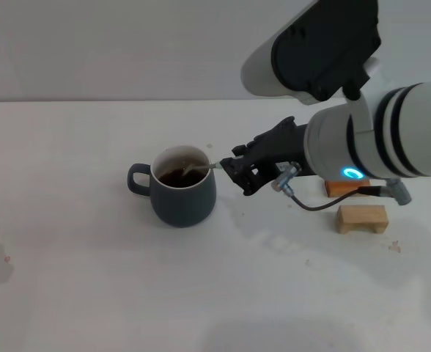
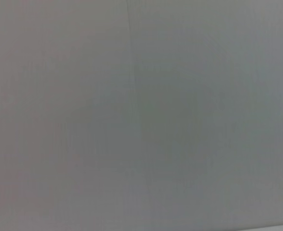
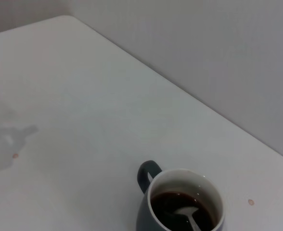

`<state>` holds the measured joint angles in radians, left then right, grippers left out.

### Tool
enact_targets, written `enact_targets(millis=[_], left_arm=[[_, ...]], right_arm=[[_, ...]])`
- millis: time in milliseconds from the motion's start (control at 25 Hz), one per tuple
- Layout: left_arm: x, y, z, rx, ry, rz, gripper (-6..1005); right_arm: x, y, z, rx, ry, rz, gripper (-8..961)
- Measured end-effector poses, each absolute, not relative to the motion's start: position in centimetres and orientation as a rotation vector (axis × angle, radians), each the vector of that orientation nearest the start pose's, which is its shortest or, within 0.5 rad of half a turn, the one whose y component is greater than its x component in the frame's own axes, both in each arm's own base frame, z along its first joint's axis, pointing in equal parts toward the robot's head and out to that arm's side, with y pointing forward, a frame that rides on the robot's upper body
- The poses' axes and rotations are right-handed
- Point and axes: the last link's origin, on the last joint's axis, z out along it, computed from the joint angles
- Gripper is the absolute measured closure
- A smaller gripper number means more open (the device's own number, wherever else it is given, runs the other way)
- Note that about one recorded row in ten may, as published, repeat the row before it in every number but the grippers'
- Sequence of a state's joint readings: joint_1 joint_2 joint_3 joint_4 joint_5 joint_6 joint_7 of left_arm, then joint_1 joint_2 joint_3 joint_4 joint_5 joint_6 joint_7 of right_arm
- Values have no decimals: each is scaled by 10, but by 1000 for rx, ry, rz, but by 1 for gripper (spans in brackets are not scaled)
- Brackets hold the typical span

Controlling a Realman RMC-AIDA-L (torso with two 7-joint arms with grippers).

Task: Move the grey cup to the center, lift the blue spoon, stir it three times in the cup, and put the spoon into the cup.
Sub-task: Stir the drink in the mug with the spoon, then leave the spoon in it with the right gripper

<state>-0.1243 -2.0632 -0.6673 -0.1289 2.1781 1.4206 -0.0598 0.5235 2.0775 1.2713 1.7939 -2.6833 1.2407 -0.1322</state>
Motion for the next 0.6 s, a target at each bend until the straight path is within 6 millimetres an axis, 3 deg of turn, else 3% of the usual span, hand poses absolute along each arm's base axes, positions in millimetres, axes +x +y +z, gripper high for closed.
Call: enact_targets(millis=[600], left_arm=[[-390,209,4,-1514,-486,-541,1001]], right_arm=[[63,328,-61,-2542,527,-70,792]])
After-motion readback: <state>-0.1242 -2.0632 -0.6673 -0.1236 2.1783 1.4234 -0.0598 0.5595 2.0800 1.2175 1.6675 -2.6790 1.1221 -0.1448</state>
